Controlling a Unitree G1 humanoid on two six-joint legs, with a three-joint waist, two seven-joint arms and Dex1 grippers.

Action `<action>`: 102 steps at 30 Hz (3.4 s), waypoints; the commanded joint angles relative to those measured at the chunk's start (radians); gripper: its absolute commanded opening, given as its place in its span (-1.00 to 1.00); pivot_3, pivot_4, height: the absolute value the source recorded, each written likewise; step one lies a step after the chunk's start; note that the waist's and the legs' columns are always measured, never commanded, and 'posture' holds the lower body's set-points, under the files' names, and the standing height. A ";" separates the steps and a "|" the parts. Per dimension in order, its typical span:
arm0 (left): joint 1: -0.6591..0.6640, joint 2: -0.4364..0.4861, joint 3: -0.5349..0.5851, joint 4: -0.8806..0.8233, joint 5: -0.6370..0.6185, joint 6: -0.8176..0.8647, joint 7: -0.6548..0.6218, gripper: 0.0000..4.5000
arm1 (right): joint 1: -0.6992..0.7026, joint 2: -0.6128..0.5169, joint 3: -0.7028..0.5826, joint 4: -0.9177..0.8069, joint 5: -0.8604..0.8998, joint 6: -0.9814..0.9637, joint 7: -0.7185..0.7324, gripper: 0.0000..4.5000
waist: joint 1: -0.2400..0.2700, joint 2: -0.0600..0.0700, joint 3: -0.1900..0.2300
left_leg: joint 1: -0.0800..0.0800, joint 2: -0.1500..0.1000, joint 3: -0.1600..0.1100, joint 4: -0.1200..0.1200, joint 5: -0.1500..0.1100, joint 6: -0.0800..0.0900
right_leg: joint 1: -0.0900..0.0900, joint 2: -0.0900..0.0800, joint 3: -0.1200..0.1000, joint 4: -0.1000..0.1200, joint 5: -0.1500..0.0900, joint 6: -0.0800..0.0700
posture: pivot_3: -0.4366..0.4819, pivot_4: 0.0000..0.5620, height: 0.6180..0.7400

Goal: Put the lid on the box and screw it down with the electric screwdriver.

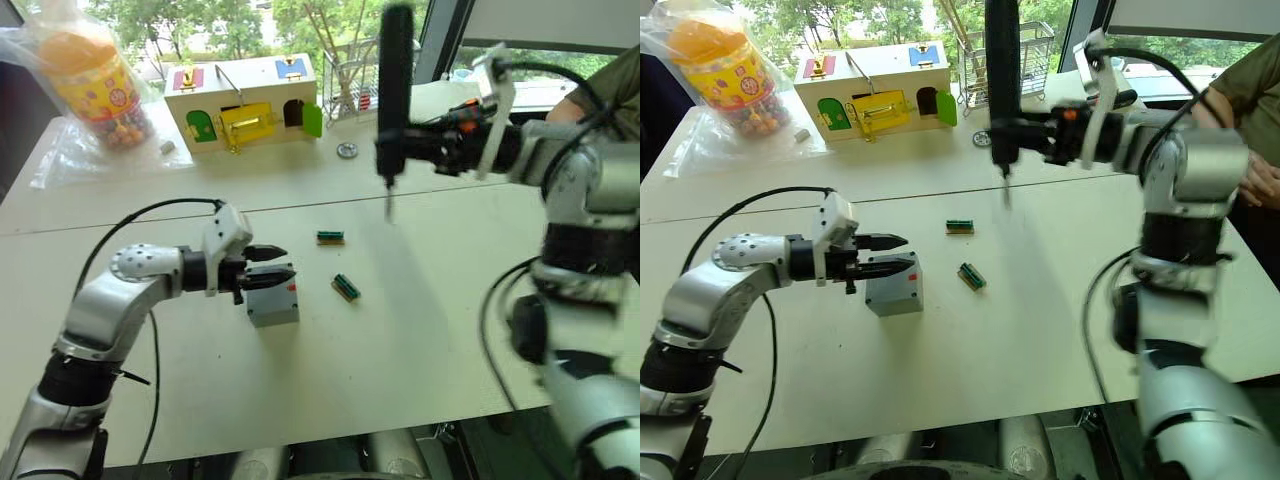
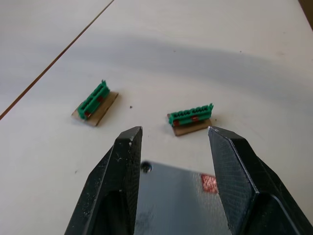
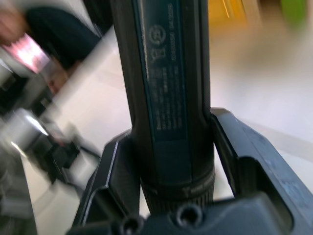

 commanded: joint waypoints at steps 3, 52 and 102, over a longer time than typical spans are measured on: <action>0.028 0.055 0.069 -0.042 -0.062 0.053 -0.016 -0.04 | 0.119 0.231 -0.066 -0.308 0.130 -0.103 -0.261 -0.17 | 0.003 0.000 0.000 | 0.000 -0.002 -0.001 0.003 0.000 0.000 | 0.001 0.000 0.000 0.002 0.000 0.000 | -0.05 -0.47 1.00; 0.140 0.051 -0.075 0.014 0.097 -0.069 0.011 -0.04 | 0.534 0.207 0.619 -0.158 -0.086 -0.708 -0.324 -0.17 | -0.006 0.001 -0.008 | 0.018 -0.001 0.001 -0.007 -0.002 0.004 | 0.010 0.001 0.001 0.003 0.000 0.000 | -0.05 -0.47 1.00; 0.134 0.005 -0.087 0.035 0.096 -0.078 0.027 -0.04 | 0.483 0.183 0.543 -0.158 -0.009 -0.600 -0.337 -0.17 | 0.000 0.004 -0.023 | 0.038 0.001 0.001 -0.019 -0.005 0.007 | 0.029 0.001 0.001 -0.013 -0.001 0.000 | -0.05 -0.47 1.00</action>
